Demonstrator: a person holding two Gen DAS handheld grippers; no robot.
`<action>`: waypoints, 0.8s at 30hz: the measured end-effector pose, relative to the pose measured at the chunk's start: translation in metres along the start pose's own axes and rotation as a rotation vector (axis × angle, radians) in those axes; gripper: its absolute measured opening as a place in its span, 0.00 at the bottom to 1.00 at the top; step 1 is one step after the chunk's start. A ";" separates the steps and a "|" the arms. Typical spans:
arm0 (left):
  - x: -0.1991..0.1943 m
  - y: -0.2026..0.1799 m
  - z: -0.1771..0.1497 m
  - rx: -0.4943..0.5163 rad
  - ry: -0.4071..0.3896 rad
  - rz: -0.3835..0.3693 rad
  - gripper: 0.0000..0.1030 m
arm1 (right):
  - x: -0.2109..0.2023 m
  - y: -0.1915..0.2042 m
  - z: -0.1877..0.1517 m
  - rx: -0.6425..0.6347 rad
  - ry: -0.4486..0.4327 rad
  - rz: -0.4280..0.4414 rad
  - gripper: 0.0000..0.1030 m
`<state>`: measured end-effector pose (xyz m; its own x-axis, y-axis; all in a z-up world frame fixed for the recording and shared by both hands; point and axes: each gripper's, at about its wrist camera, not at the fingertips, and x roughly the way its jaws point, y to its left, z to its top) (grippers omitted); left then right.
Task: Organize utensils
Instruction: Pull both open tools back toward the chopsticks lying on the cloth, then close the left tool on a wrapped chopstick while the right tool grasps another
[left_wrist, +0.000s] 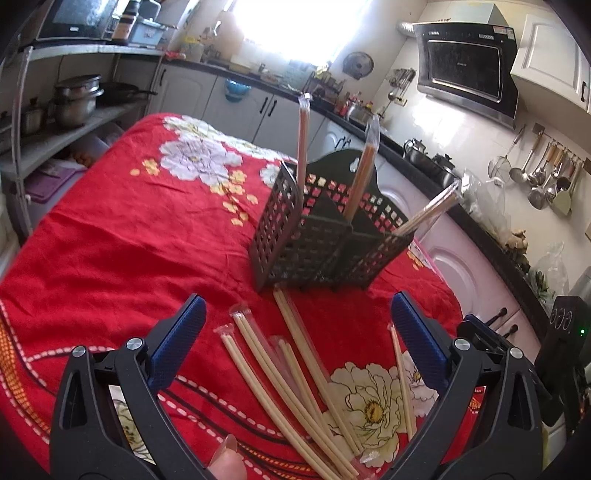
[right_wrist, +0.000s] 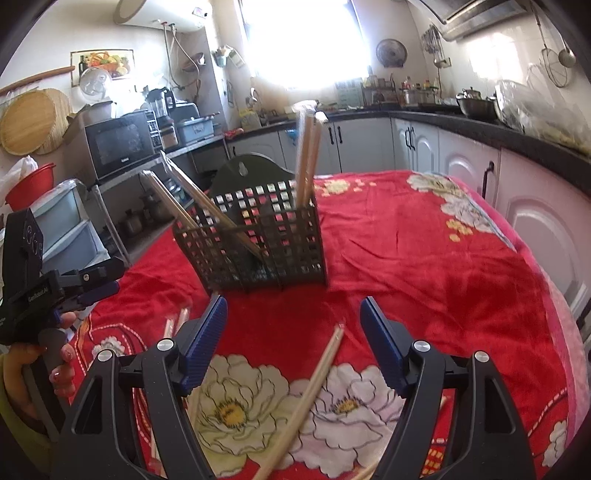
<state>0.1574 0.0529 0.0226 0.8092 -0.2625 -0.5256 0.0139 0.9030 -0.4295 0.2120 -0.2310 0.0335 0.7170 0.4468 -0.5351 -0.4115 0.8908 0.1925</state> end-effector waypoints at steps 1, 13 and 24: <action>0.003 -0.001 -0.002 0.002 0.011 -0.004 0.89 | 0.000 -0.001 -0.002 0.003 0.006 -0.002 0.70; 0.030 -0.015 -0.016 0.035 0.106 -0.032 0.75 | 0.006 -0.007 -0.020 0.026 0.072 -0.004 0.70; 0.063 -0.025 -0.022 0.072 0.206 -0.035 0.58 | 0.012 -0.010 -0.024 0.027 0.102 0.000 0.70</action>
<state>0.1952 0.0061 -0.0158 0.6701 -0.3519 -0.6536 0.0881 0.9120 -0.4006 0.2111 -0.2362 0.0054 0.6555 0.4377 -0.6154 -0.3954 0.8932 0.2142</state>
